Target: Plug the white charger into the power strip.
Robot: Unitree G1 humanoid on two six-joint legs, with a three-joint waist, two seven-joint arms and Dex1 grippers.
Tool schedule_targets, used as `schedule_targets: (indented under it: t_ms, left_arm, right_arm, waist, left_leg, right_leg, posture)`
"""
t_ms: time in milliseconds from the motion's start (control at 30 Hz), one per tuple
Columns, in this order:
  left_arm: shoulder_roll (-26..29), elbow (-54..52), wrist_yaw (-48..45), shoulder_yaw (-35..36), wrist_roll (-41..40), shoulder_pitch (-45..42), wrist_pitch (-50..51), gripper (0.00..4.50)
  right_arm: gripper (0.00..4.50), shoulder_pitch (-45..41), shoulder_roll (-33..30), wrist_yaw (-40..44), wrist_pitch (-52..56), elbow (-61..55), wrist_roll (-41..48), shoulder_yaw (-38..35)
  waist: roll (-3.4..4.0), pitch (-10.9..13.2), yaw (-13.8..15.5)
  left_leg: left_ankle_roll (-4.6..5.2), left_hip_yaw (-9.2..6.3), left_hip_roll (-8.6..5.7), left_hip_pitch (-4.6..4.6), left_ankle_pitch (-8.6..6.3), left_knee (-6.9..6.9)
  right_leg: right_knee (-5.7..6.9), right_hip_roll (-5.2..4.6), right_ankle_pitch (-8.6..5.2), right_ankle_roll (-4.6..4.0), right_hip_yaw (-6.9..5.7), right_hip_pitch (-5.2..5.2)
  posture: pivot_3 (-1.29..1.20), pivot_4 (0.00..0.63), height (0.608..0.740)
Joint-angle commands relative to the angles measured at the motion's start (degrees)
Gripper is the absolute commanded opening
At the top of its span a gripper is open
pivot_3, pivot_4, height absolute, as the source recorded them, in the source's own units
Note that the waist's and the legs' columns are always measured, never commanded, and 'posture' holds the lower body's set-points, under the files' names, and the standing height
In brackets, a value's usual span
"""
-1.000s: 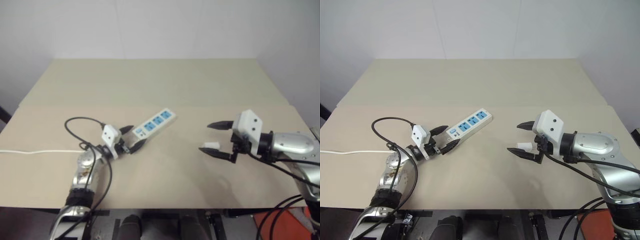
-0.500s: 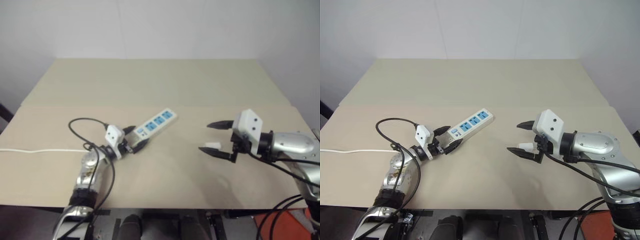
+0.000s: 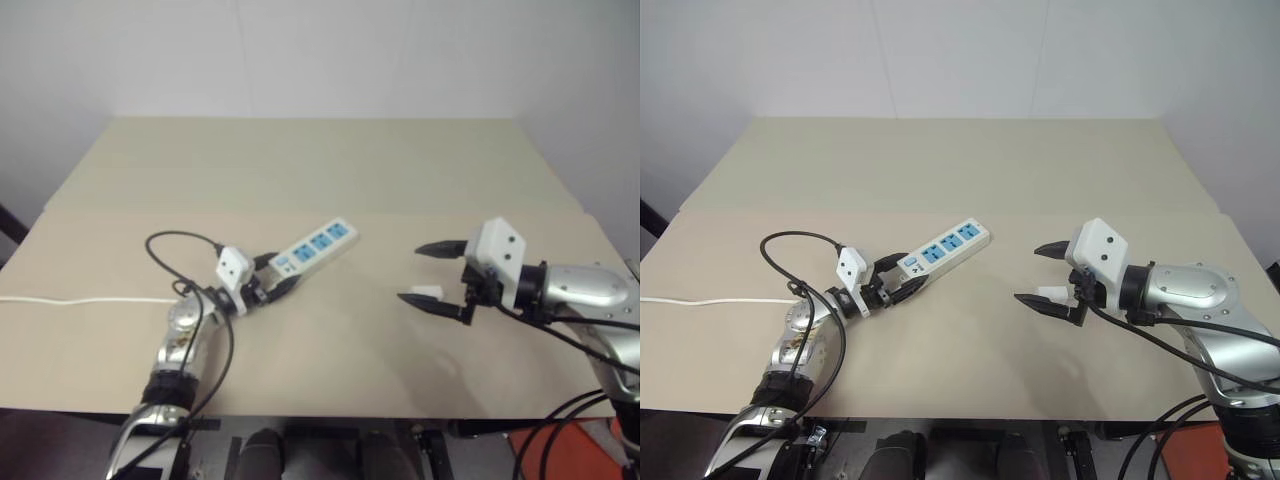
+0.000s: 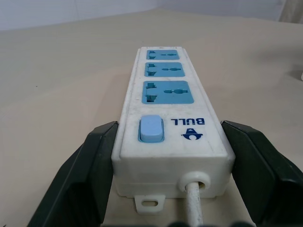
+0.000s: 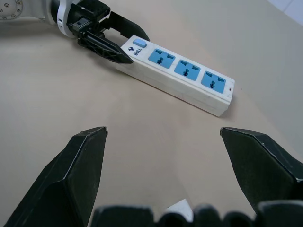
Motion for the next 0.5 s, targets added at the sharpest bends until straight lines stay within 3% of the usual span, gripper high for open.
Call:
schedule_targets:
  t_ms: [33, 333, 500]
  left_arm:
    - [-0.18, -0.32, -0.66, -0.85, 0.24, -0.35, 0.17, 3.21]
    - [5.4, -8.94, -20.06, -1.34, -10.41, 3.3, 7.97, 3.21]
    - [9.33, -7.52, -28.44, -4.99, -6.71, 2.52, 3.56, 3.21]
  right_arm:
    - [4.5, -0.33, -0.73, -0.6, 0.3, -1.0, 0.07, -1.5]
    - [4.5, -1.32, -1.85, -0.93, 1.09, -1.34, -0.5, -1.06]
    - [4.5, -4.45, -6.51, 1.45, 6.03, -1.77, -1.34, 1.9]
  waist:
    - [0.0, 0.0, 0.02]
    - [0.0, 0.0, -0.25]
    - [0.01, 0.0, -0.18]
  left_leg:
    - [0.0, 0.0, 0.0, 0.0, 0.0, 0.0]
    - [0.0, 0.0, 0.01, -0.03, 0.0, 0.0]
    - [-0.03, 0.0, 0.01, -0.02, 0.02, 0.0]
  right_leg:
    - [0.0, 0.0, 0.0, 0.0, 0.0, 0.0]
    - [-0.02, 0.0, 0.0, 0.0, 0.0, -0.03]
    - [-0.02, 0.0, 0.0, 0.0, -0.01, -0.02]
  posture:
    - [0.0, 0.15, 0.74]
    - [0.0, 0.15, 0.74]
    - [0.0, 0.15, 0.74]
